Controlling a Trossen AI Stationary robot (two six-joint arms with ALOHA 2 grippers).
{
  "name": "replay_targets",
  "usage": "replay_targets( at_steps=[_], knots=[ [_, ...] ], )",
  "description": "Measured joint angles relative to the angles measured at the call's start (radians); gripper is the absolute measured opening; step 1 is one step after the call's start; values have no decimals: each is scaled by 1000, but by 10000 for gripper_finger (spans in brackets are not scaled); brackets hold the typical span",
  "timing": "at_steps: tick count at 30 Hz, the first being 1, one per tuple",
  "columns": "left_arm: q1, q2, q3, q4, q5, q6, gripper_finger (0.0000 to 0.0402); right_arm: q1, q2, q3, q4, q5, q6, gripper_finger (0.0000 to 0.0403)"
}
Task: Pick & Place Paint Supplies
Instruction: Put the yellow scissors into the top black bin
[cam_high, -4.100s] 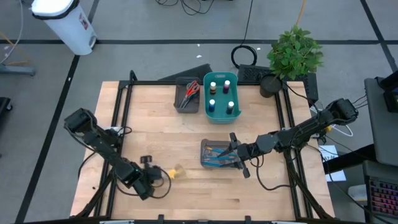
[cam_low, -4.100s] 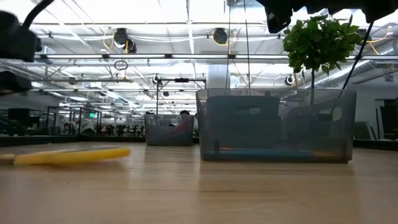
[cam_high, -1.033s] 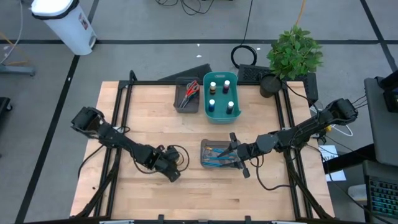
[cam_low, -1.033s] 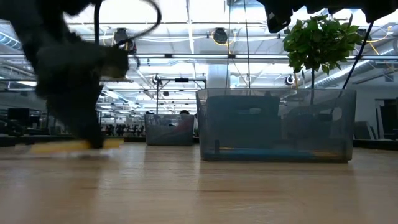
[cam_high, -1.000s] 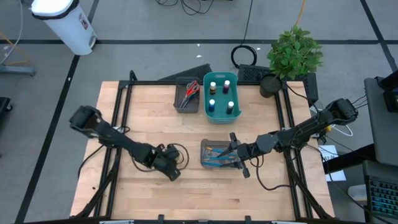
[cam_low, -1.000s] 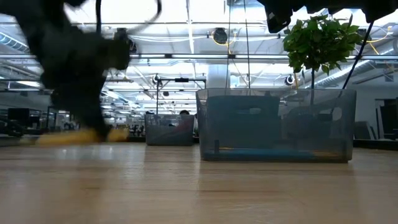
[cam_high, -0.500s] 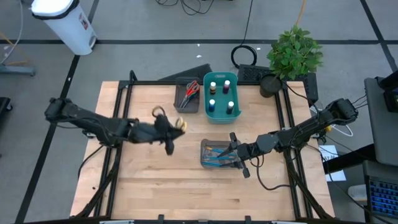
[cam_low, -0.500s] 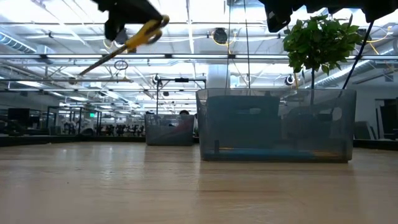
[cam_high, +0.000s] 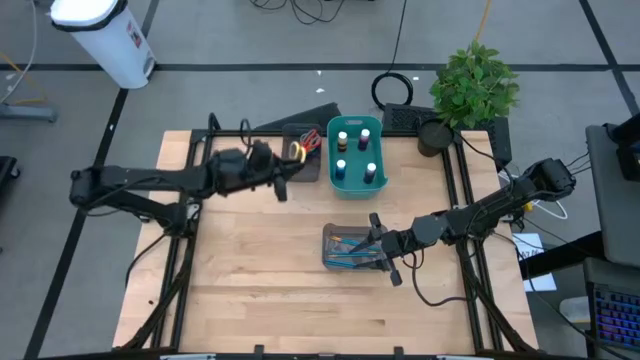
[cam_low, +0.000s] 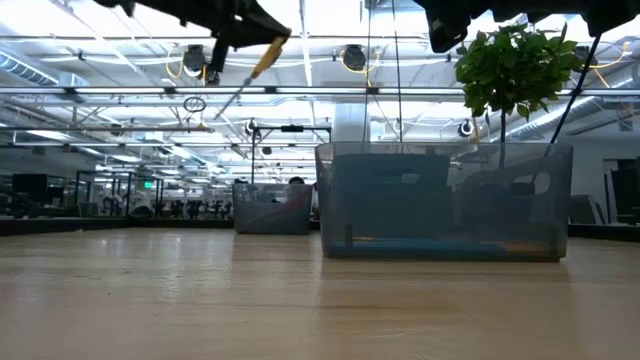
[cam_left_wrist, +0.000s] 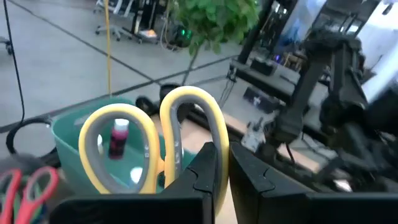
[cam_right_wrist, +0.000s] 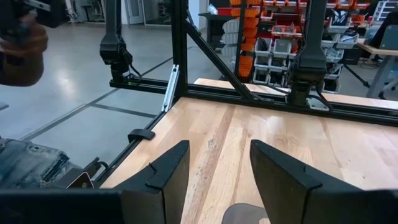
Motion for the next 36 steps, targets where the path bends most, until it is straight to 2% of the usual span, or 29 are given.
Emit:
replay_targets(
  at_steps=[5,9,16,23,29,32,36],
  knots=[
    [161,59,1,88,155,26,18,-7,0,0,0,0,-1,160],
    [254,125,1,176,264,110,25,-9,0,0,-1,1,-1,160],
    [361,200,1,282,360,114,18,-9,0,0,-9,1,-1,160],
    [423,253,1,275,366,106,19,-9,0,0,-16,1,-9,160],
    [427,279,1,294,395,111,21,-9,0,0,-23,4,7,160],
    [432,280,1,321,496,114,18,-9,0,0,-20,5,5,160],
    [433,280,1,365,680,128,18,-11,0,0,-15,5,-18,160]
  ],
)
